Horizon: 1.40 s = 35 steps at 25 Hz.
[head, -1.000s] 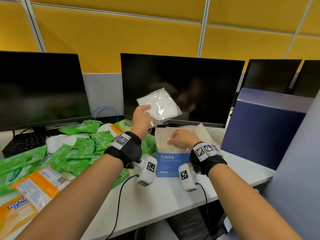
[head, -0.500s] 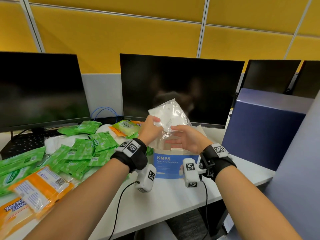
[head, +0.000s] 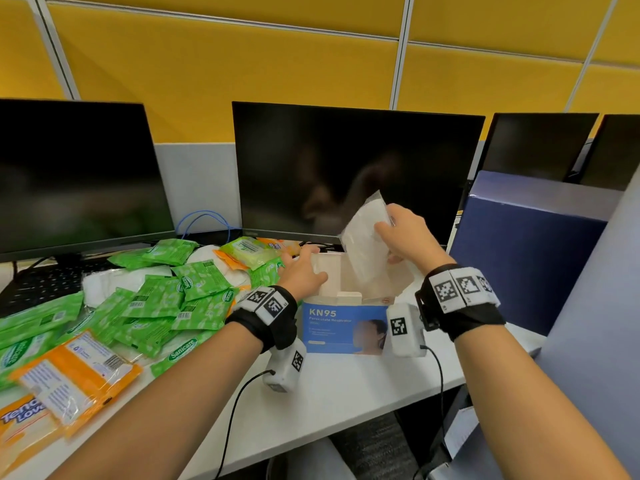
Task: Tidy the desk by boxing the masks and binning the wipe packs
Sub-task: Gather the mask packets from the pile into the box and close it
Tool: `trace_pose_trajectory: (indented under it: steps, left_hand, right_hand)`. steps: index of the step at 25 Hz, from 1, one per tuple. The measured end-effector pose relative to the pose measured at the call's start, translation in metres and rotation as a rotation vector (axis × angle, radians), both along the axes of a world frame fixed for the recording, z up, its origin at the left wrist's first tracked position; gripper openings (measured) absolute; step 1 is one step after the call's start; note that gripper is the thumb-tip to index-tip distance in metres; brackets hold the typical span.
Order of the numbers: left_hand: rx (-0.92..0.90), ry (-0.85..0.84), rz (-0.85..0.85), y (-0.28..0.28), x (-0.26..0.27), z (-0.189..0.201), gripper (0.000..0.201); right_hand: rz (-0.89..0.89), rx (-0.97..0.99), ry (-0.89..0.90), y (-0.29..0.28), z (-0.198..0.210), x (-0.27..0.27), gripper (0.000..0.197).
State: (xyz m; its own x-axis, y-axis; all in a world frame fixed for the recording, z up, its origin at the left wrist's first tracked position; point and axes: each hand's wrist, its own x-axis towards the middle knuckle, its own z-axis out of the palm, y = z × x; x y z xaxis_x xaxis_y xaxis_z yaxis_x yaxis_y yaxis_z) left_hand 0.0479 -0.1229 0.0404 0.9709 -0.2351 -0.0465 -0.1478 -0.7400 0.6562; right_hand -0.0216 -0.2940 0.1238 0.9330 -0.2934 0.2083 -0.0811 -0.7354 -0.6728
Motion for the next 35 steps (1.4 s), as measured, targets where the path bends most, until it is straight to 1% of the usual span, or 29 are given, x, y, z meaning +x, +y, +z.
trace_pose_trajectory:
  steps: [3, 4, 6, 8, 10, 12, 14, 15, 18, 21, 23, 26, 29, 32, 34, 35]
  left_hand:
    - [-0.045, 0.020, 0.006, 0.000, -0.001, -0.002, 0.050]
    - [-0.061, 0.041, 0.005, 0.000, -0.001, -0.003, 0.047]
    - [-0.110, 0.095, 0.019, 0.000, -0.001, -0.004, 0.047]
    - [-0.174, 0.144, 0.024, 0.000, 0.001, -0.007, 0.048]
    - [-0.233, 0.182, -0.005, -0.001, 0.000, -0.008, 0.047]
    - [-0.283, 0.192, -0.024, 0.001, -0.002, -0.008, 0.045]
    - [-0.330, 0.153, -0.026, 0.006, 0.002, -0.007, 0.042]
    - [-0.340, 0.118, -0.025, 0.009, 0.004, -0.005, 0.041]
    - [-0.302, 0.053, -0.054, 0.021, 0.010, 0.000, 0.039]
    - [-0.341, 0.008, -0.061, 0.032, 0.008, 0.007, 0.040]
    - [-0.379, -0.029, -0.050, 0.040, 0.006, 0.013, 0.041]
    - [-0.313, -0.017, -0.057, 0.056, 0.001, 0.022, 0.045]
    - [-0.247, 0.030, -0.064, 0.080, 0.002, 0.024, 0.051]
    - [-0.180, 0.070, 0.019, 0.121, 0.007, 0.016, 0.049]
    - [-0.150, 0.066, 0.131, 0.148, 0.016, 0.010, 0.044]
    - [-0.095, 0.037, 0.171, 0.163, 0.020, 0.006, 0.043]
  right_hand:
    - [0.066, -0.372, 0.281, 0.013, 0.011, -0.002, 0.022]
    - [0.080, -0.467, 0.343, 0.020, 0.007, 0.000, 0.024]
    - [0.085, -0.578, 0.454, 0.031, -0.008, 0.008, 0.028]
    - [0.128, -0.567, 0.582, 0.042, -0.025, 0.017, 0.028]
    - [0.209, -0.420, 0.653, 0.052, -0.038, 0.026, 0.027]
    - [0.232, -0.256, 0.667, 0.062, -0.041, 0.029, 0.041]
    - [0.187, -0.170, 0.671, 0.069, -0.038, 0.028, 0.056]
    - [0.155, -0.145, 0.661, 0.070, -0.035, 0.027, 0.057]
    - [0.109, -0.143, 0.616, 0.074, -0.022, 0.026, 0.043]
    - [0.101, -0.138, 0.599, 0.079, -0.013, 0.027, 0.050]
    - [0.099, -0.197, 0.594, 0.082, -0.009, 0.025, 0.051]
    - [0.097, -0.286, 0.558, 0.088, -0.010, 0.026, 0.050]
    - [0.106, -0.267, 0.520, 0.095, -0.014, 0.032, 0.048]
    - [0.083, -0.166, 0.504, 0.100, -0.018, 0.034, 0.042]
    - [0.046, -0.219, 0.484, 0.103, -0.017, 0.036, 0.045]
    - [0.032, -0.262, 0.467, 0.106, -0.016, 0.041, 0.050]
